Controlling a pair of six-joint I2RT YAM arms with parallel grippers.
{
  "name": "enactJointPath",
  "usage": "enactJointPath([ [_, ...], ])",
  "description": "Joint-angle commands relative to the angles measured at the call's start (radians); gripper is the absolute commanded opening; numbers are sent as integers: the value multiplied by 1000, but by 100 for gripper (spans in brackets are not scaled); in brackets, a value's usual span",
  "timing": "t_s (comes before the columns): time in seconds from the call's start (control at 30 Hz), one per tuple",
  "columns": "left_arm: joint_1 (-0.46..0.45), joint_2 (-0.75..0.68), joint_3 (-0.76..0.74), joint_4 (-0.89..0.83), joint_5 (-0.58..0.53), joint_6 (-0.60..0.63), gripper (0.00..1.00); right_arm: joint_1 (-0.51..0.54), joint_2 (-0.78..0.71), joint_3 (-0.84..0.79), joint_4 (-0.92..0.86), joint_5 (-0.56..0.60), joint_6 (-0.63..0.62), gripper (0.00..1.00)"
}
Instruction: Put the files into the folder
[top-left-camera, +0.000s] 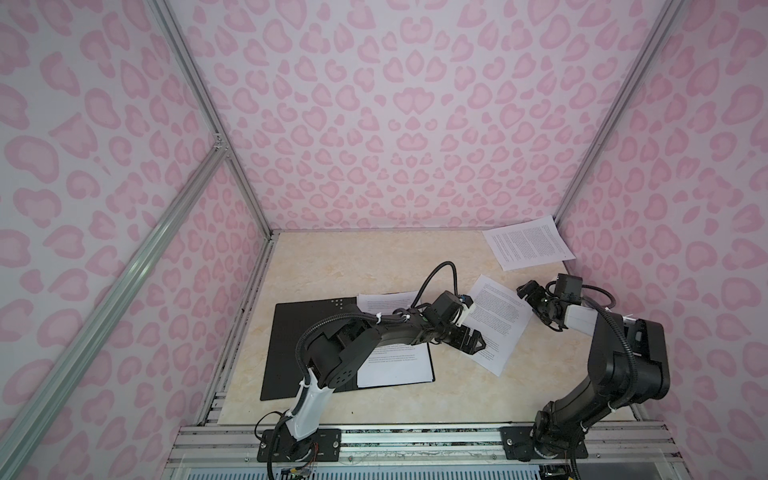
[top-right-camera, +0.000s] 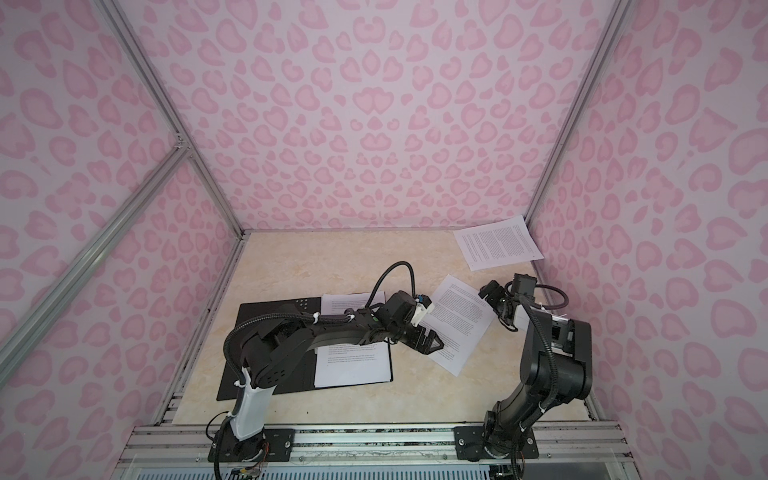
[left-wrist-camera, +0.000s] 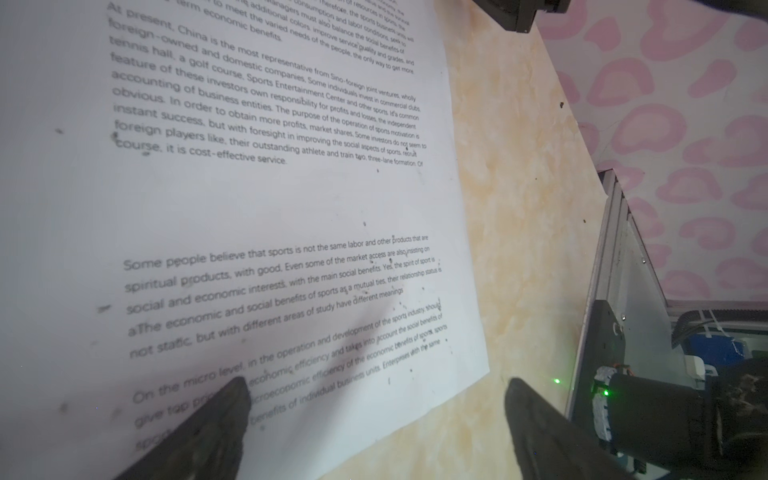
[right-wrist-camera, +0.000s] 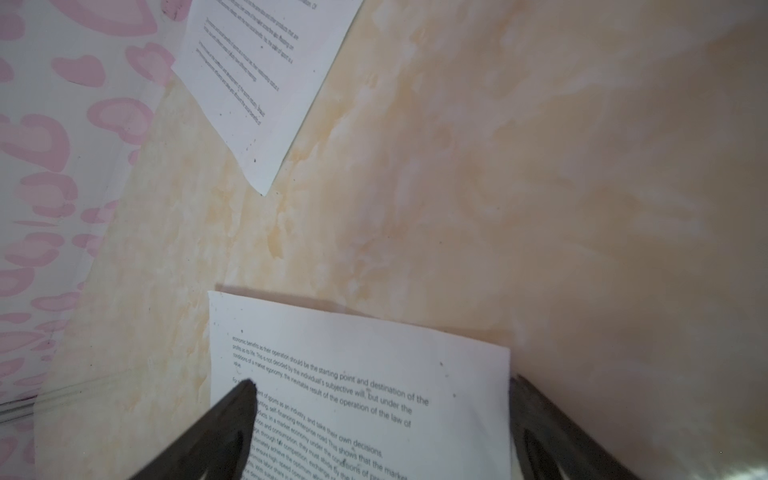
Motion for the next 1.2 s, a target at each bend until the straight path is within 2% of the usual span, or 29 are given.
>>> enactJointPath([
  [0.0,1,34,1,-129,-16,-20,97,7,15,-35,-82,-46,22,95],
  [0.33,1,60,14,-135,-13,-19,97,39,-79,-196,60,-192,98,95],
  [0.73,5,75,21,-141,-11,-21,97,85,-245,-333,190,-279,151,97],
  [0.93,11,72,15,-136,1,-27,97,85,-272,-338,119,-207,94,81],
  [1.17,19,59,6,-122,20,-25,97,96,-273,-337,61,-150,44,36],
])
